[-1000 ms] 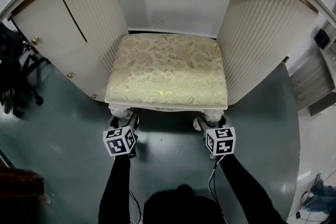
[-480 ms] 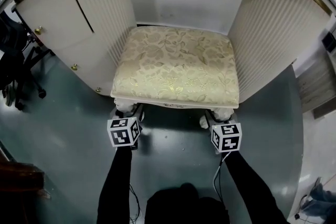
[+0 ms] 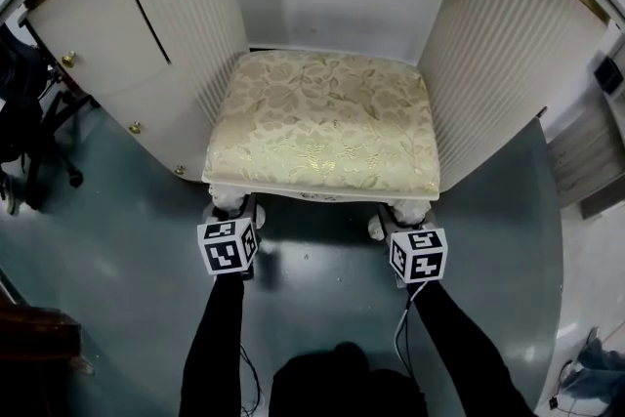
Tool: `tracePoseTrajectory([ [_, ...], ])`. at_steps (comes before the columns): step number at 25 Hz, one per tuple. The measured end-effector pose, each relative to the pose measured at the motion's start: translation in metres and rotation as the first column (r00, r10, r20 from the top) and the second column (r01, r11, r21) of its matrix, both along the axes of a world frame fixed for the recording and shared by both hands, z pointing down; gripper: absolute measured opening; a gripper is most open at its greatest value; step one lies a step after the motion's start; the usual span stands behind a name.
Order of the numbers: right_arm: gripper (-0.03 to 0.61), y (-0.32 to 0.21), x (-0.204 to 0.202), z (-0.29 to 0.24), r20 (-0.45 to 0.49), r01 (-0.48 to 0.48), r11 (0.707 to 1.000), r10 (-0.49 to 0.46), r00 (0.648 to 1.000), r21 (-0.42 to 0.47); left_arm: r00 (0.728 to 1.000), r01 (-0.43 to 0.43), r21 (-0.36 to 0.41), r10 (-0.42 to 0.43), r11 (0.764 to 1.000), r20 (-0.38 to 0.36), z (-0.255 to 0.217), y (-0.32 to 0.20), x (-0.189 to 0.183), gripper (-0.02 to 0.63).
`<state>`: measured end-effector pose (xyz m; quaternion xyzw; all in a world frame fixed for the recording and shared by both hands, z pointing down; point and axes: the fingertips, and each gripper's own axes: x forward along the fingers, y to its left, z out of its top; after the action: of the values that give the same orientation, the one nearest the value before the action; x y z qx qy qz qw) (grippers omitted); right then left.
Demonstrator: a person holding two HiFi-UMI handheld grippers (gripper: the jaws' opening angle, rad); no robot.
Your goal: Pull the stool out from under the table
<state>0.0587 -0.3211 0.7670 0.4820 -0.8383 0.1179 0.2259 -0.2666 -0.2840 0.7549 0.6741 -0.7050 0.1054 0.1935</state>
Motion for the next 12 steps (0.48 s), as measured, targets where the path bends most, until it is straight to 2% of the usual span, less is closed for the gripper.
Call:
tracePoseTrajectory([
  [12,0.175,0.0016,-0.0007,0.0003,0.018,-0.012,1.0,0.013,1.0,-0.015,1.0,-0.001,-0.014,0.001,1.0,-0.001,0.0003,0.0002,-0.0005,0.198],
])
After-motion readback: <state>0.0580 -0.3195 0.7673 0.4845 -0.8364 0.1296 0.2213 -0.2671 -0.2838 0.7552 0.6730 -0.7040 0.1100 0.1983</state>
